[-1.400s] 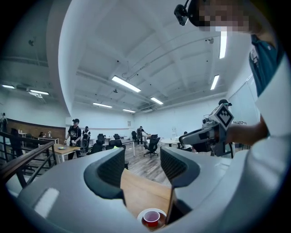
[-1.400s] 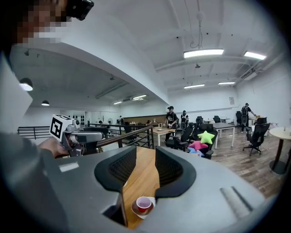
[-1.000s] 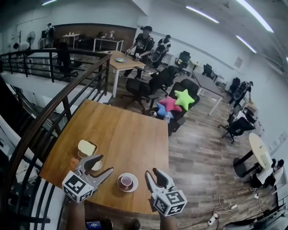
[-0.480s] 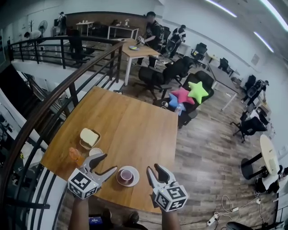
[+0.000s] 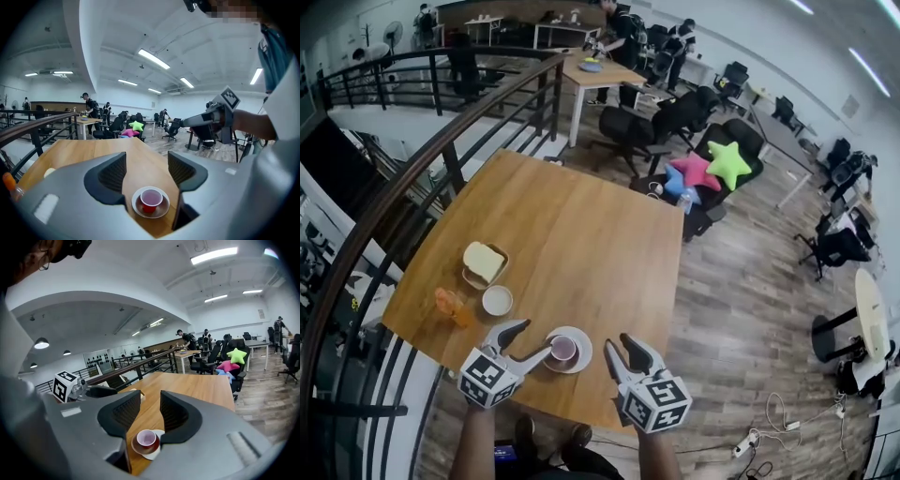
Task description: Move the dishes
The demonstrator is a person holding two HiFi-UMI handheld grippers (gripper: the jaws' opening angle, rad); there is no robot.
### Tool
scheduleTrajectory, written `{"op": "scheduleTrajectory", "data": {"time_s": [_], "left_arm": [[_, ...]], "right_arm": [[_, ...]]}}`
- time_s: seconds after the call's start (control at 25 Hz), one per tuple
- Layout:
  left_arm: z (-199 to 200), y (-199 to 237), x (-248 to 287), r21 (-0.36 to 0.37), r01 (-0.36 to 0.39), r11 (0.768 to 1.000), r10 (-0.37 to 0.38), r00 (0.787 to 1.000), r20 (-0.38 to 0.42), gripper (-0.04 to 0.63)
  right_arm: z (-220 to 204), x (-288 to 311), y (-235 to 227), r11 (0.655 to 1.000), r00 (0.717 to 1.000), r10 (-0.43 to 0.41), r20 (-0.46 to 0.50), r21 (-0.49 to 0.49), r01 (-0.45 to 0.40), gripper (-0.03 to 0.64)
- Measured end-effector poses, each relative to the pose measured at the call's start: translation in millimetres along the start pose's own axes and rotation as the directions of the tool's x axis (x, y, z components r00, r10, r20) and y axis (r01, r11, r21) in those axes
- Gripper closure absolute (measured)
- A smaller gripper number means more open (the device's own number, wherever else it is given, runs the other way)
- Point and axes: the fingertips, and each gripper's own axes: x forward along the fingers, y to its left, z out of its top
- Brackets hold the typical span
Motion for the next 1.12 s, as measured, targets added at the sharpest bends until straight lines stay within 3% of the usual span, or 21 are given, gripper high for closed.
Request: {"op": "scheduleTrajectory", "data": {"time_s": [0.4,0.8,0.96,1.12], "left_arm": [[-70.9,-9.4,46.9,-0.029,0.030,0.999,-0.033,0.993,-0.117,0.288],[-123.0,-17.8,91.4,0.011,0.050,0.999,-0.046,0.973,-0.225,0.254],[-146.0,-23.3,104.6,0.068,0.065,0.996,-0.044,0.958,-0.284,0.230],[-171.0,-24.7,115.8,0.079,0.071,0.994,-0.041,0.945,-0.325,0.205]], "right_arm": [[-42.3,17.6,-18.1,0.998,0.997,0.001,-0.075,0.057,0.003,0.503],[-86.3,27.2,-36.0,0.994,0.990,-0.013,-0.140,0.105,0.028,0.503],[-105.3,30.3,-41.5,0.992,0.986,-0.017,-0.163,0.122,0.037,0.503],[-120.9,34.2,-45.2,0.990,0.983,-0.019,-0.180,0.137,0.044,0.503]]}}
